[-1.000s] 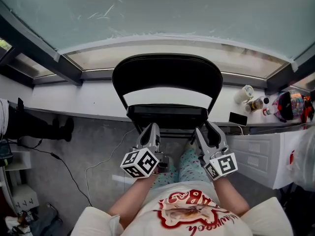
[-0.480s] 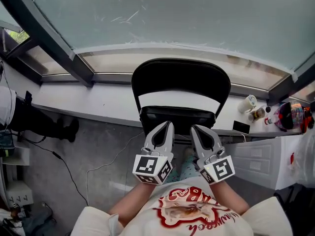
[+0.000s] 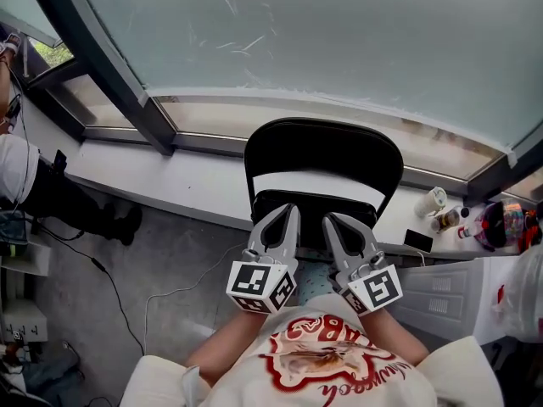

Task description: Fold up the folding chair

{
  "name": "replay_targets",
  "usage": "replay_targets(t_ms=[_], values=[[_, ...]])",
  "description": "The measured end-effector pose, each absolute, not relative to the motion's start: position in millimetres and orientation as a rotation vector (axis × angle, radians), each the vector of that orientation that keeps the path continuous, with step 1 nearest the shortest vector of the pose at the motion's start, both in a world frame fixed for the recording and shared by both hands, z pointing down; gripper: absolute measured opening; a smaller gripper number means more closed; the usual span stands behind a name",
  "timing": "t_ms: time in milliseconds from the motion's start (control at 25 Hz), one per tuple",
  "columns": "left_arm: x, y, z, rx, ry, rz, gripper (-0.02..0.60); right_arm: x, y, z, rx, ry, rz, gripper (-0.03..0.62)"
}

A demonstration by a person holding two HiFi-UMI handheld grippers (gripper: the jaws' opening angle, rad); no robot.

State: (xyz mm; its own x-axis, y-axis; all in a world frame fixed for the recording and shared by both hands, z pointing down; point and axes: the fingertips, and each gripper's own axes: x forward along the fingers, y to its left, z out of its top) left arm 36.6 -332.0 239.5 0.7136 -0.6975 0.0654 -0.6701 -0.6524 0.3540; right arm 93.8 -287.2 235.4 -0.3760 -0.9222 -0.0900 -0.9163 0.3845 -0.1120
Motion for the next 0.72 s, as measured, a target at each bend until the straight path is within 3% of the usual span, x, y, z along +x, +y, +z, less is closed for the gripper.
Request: replay_targets(t_ms=[400, 720], values=[[30, -369, 224, 2.605, -1.151, -0.191, 0.003, 98, -314, 228, -1.575, 2.494, -0.076, 0.023], [66, -359, 246, 2.610, -1.075, -0.063, 0.003, 109, -322, 234, -1.646, 2.517, -0.085, 0.023]])
